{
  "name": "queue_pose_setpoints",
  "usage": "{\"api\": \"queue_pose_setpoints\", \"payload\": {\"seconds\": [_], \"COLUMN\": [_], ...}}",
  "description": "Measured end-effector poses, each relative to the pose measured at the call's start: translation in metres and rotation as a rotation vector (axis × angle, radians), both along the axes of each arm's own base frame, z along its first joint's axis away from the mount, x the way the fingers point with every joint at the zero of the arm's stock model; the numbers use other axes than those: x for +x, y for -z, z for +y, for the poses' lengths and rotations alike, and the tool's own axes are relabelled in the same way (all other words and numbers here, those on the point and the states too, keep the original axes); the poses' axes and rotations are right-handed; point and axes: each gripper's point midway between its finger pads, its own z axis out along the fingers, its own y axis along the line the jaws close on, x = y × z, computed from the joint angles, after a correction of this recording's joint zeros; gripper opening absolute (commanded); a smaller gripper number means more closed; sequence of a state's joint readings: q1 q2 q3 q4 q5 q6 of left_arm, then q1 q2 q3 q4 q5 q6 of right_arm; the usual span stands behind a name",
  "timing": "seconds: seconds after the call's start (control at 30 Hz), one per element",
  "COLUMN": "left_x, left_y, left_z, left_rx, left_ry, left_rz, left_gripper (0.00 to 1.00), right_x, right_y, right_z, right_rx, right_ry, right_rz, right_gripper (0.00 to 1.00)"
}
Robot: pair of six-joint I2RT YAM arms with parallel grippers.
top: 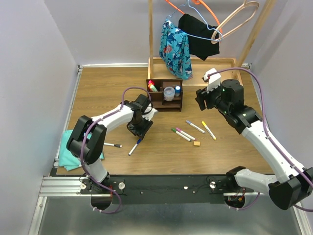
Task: Sort the stationery into containers
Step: Pick up the pen from the center of the board.
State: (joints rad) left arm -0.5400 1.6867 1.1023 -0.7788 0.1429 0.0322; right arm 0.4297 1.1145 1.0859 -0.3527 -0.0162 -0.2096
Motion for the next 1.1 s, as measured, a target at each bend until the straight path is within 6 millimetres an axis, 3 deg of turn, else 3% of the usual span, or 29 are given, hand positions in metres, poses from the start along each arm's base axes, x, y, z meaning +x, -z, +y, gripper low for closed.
{"api": "queue_pose_setpoints", "payload": {"seconds": [0.17,0.37,0.4,0.47,0.5,0.6,0.77,0.87,0.97,1.0,1.1], "left_x": [-0.001,-0.006,-0.007,-0.009,-0.01,-0.012,-0.015,-0.001,0.043,0.061,0.092], "left_y": [0.01,0.017,0.018,0.018,0.018,0.018,0.01,-0.021,-0.08,-0.108,-0.165], "left_z": [0.003,0.0,-0.001,-0.004,-0.005,-0.006,-0.009,-0.027,-0.064,-0.076,-0.096], "left_rx": [0.035,0.055,0.056,0.057,0.057,0.057,0.047,-0.013,-0.145,-0.199,-0.308], "left_ry": [0.002,0.022,0.029,0.041,0.046,0.056,0.072,0.09,0.121,0.135,0.156], "left_rz": [0.019,0.037,0.038,0.04,0.039,0.04,0.064,0.042,-0.117,-0.203,-0.396], "left_gripper": [0.53,0.43,0.34,0.24,0.14,0.0,0.0,0.0,0.0,0.0,0.0], "right_x": [-0.001,-0.003,-0.004,-0.004,-0.004,-0.005,-0.005,-0.005,-0.004,-0.004,-0.002], "right_y": [0.001,0.001,0.001,0.002,0.003,0.005,0.006,0.006,0.007,0.007,0.01], "right_z": [-0.001,-0.004,-0.004,-0.006,-0.006,-0.007,-0.008,-0.008,-0.009,-0.009,-0.01], "right_rx": [0.002,0.005,0.005,0.005,0.004,0.002,-0.004,-0.01,-0.017,-0.02,-0.028], "right_ry": [0.0,0.006,0.007,0.011,0.011,0.012,0.01,0.008,0.007,0.007,0.008], "right_rz": [-0.003,-0.01,-0.01,-0.01,-0.009,-0.005,-0.007,-0.009,-0.009,-0.01,-0.003], "right_gripper": [0.72,0.72,0.72,0.72,0.72,0.72,0.72,0.72,0.72,0.72,0.72]}}
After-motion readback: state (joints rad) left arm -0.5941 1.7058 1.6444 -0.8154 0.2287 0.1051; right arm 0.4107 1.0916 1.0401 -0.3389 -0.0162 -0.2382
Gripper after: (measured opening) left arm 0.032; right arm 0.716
